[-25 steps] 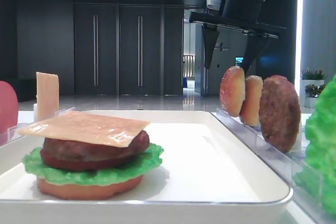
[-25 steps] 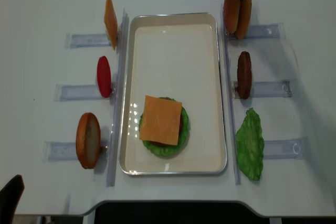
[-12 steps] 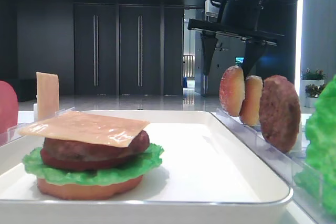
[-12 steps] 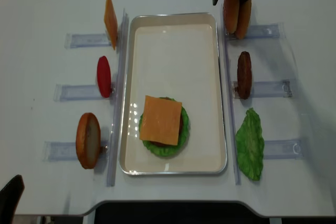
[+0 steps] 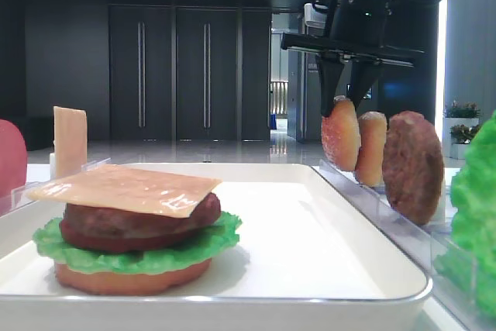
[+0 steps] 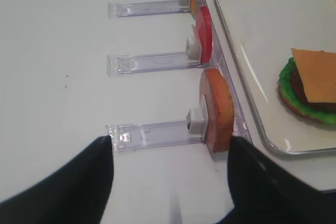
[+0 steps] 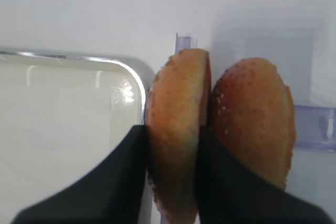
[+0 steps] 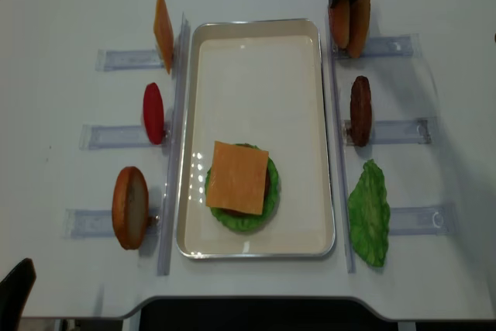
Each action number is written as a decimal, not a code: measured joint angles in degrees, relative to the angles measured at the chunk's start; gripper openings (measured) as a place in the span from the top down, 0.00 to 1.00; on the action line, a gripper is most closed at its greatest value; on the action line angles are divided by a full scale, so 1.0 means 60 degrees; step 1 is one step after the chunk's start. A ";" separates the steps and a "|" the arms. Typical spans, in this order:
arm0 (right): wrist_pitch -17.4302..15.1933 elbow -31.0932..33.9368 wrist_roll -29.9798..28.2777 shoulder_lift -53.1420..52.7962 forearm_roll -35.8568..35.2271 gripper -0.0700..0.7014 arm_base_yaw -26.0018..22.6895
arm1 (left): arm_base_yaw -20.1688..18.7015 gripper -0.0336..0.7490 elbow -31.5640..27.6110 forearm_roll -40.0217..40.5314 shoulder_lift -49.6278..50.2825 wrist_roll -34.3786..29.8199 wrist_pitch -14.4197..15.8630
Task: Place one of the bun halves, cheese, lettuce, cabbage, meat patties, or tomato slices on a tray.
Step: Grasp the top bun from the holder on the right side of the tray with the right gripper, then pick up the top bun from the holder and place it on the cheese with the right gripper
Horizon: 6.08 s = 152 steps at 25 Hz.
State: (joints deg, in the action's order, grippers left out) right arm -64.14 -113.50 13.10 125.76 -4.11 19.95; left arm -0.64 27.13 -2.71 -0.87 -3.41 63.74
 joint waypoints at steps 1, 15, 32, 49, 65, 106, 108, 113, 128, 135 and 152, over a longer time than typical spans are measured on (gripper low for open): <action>-0.0010 0.0000 0.0000 0.0000 -0.0011 0.65 0.0000 | 0.0000 0.30 0.0000 0.0000 0.0000 0.0000 0.0000; -0.0913 -0.0482 0.0000 -0.1001 -0.1105 0.66 0.0000 | 0.0000 0.30 0.0000 0.0000 0.0000 0.0000 0.0000; -0.0976 0.0250 -0.0090 -0.3513 -0.0706 0.66 0.0880 | 0.0000 0.30 0.0000 0.0000 0.0000 -0.0020 0.0000; 0.1960 0.6591 -0.0995 -0.7735 -0.4017 0.67 0.1375 | 0.0000 0.30 0.0000 0.0000 0.0000 -0.0020 0.0000; 0.5693 0.9892 -0.4819 -0.7598 -0.9405 0.67 0.3519 | 0.0000 0.30 0.0000 0.0000 0.0000 -0.0020 0.0000; 0.4835 0.9902 -1.0187 -0.4573 -1.4195 0.67 0.3039 | 0.0000 0.30 0.0000 0.0000 0.0000 -0.0020 0.0000; 0.4799 0.9988 -1.0187 -0.4573 -1.4204 0.67 0.3039 | 0.0000 0.30 0.0000 0.0000 0.0000 -0.0020 0.0000; 0.4730 1.0209 -1.0187 -0.4573 -1.4337 0.67 0.3039 | 0.0000 0.30 0.0000 -0.0003 0.0000 -0.0020 0.0000; 0.4466 1.0256 -1.0262 -0.4224 -1.4725 0.67 0.3039 | 0.0000 0.30 0.0000 -0.0003 0.0000 -0.0020 0.0000; 0.4455 1.0256 -1.0262 -0.4212 -1.4732 0.67 0.3039 | 0.0000 0.30 0.0000 -0.0003 0.0000 -0.0020 0.0000; 0.4769 1.0279 -1.0234 -0.4085 -1.3993 0.39 0.2888 | 0.0000 0.30 0.0000 -0.0003 0.0000 -0.0020 0.0000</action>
State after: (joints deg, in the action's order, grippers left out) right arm -35.52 -51.83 -48.30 101.25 -88.07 37.28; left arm -0.64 27.13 -2.72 -0.87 -3.53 63.74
